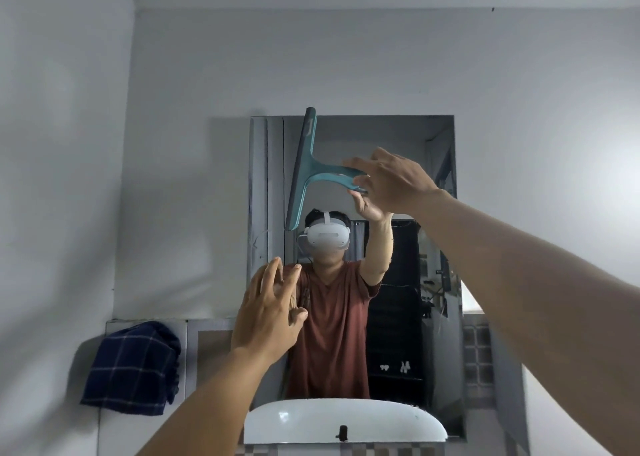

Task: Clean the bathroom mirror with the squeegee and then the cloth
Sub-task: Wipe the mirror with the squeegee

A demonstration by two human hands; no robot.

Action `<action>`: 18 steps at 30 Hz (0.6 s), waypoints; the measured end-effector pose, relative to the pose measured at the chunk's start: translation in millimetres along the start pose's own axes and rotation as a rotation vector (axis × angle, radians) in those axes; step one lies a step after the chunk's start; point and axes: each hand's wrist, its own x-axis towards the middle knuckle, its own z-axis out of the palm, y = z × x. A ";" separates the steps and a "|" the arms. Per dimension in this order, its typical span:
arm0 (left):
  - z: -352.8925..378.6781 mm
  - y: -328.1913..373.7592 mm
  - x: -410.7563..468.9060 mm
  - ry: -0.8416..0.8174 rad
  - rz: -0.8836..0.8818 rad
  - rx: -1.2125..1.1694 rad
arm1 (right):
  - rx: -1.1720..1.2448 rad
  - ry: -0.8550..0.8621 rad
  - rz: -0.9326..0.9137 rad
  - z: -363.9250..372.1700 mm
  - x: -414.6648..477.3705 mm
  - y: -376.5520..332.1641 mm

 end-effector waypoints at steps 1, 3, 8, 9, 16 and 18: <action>-0.4 0.1 0.1 -0.001 0.003 -0.003 | -0.005 -0.005 0.012 -0.7 -3.3 4.0; -1.2 0.2 0.2 0.002 0.008 -0.010 | -0.018 -0.007 0.040 -2.9 -10.7 13.0; -3.2 2.4 0.8 0.006 0.007 -0.004 | -0.032 -0.008 0.109 -12.9 -31.6 33.2; -3.5 2.8 0.7 0.007 0.009 -0.001 | -0.025 -0.009 0.120 -14.6 -34.5 35.2; -5.3 3.2 0.8 0.006 0.022 -0.002 | -0.018 -0.013 0.169 -22.1 -46.8 42.2; -4.9 3.3 1.1 0.008 0.020 -0.008 | -0.011 -0.023 0.199 -23.9 -52.0 45.6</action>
